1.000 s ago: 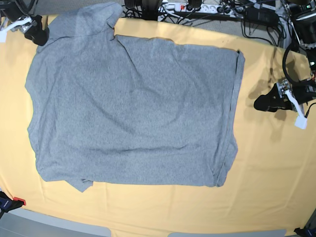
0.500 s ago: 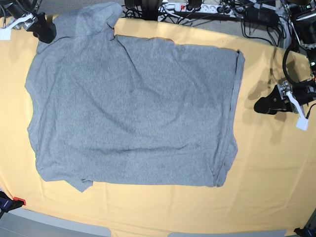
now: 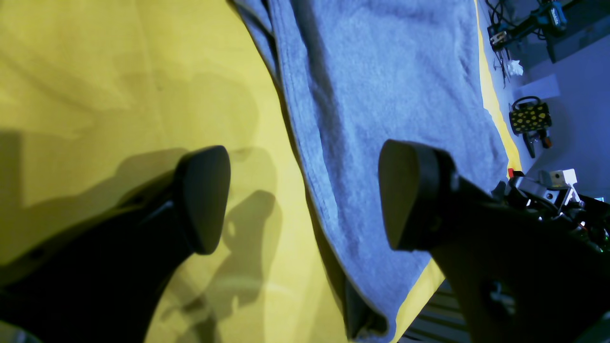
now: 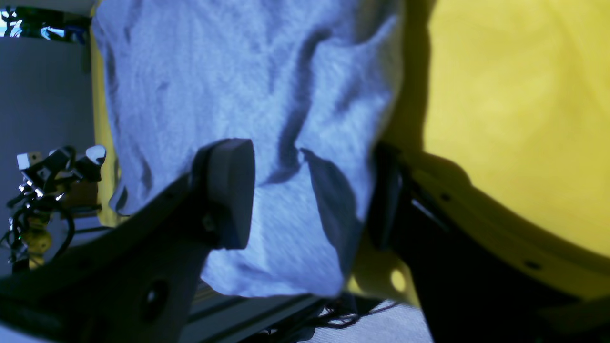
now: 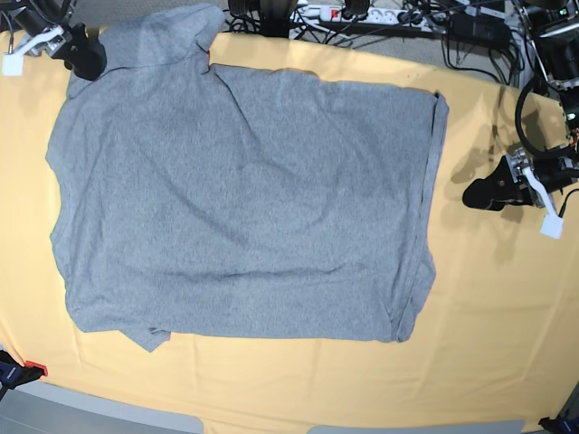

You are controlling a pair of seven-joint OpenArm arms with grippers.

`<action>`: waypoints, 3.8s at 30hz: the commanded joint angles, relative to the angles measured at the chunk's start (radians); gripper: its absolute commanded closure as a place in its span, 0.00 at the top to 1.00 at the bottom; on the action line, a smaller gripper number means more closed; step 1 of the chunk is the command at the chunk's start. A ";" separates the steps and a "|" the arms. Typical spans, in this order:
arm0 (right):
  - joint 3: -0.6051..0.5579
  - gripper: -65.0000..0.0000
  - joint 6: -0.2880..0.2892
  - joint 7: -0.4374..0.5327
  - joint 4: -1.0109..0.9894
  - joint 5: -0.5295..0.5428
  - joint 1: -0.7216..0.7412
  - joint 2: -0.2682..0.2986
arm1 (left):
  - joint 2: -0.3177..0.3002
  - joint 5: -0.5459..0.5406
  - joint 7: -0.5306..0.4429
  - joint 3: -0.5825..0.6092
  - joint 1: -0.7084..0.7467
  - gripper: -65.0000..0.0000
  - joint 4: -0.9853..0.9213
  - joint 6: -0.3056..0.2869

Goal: Layout the t-shirt on the table in an organized manner, then fold the t-shirt properly
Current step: 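Release the side edges and move both grippers to the shirt's shoulders, then grasp both shoulder corners of the shirt, one with each gripper, then lift the shirt by its shoulders and pull it toward the robot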

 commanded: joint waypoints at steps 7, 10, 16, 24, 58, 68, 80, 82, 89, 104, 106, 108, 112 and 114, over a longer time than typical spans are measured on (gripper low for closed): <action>-0.068 0.49 0.002 -0.004 0.010 0.004 -0.008 0.013 | -0.026 -0.025 -0.015 -0.007 -0.008 0.76 0.015 -0.005; -0.068 0.19 0.002 -0.004 0.012 0.004 -0.009 0.019 | -0.026 -0.025 -0.015 -0.007 0.011 0.76 0.015 -0.005; -0.068 0.00 0.002 -0.004 0.012 0.004 -0.009 0.049 | -0.031 -0.025 -0.015 -0.008 0.024 0.76 0.015 -0.005; -0.068 0.00 0.002 -0.004 0.012 0.004 -0.008 0.073 | -0.034 -0.025 -0.015 -0.008 0.116 0.76 0.053 -0.005; -0.068 0.00 0.002 -0.004 0.020 0.004 -0.009 0.114 | 0.186 0.049 -0.015 -0.067 0.523 0.76 0.426 -0.005; -0.068 0.00 0.002 -0.004 0.020 0.004 -0.009 0.114 | 0.185 0.101 -0.015 0.057 0.521 0.64 0.426 -0.005; -0.068 0.00 0.002 -0.004 0.132 0.004 -0.011 0.180 | 0.161 0.043 -0.015 -0.126 0.499 0.00 0.429 -0.005; -0.068 0.00 0.002 -0.004 0.160 0.004 -0.011 0.189 | 0.142 0.013 -0.015 -0.141 0.499 0.00 0.429 -0.005; -0.068 0.00 0.002 -0.004 0.179 0.004 -0.027 0.192 | 0.127 -0.025 -0.015 -0.144 0.514 0.00 0.434 -0.005; -0.068 0.00 0.002 -0.004 0.348 -0.015 -0.134 0.197 | 0.118 -0.025 -0.015 -0.144 0.692 0.00 0.796 -0.005; -0.067 0.00 0.002 -0.004 0.383 -0.050 -0.153 0.197 | 0.105 -0.025 -0.015 -0.145 0.713 0.00 0.838 -0.005; -0.067 0.00 0.002 -0.004 0.402 -0.076 -0.172 0.197 | 0.090 -0.025 -0.015 -0.145 0.726 0.00 0.864 -0.005; -0.067 0.00 0.002 -0.004 0.407 -0.137 -0.187 0.197 | 0.057 -0.011 -0.015 -0.145 0.726 0.00 0.878 -0.005; -0.058 0.00 0.002 -0.004 0.407 -0.153 -0.187 0.198 | 0.042 -0.011 -0.015 -0.145 0.726 0.00 0.878 -0.005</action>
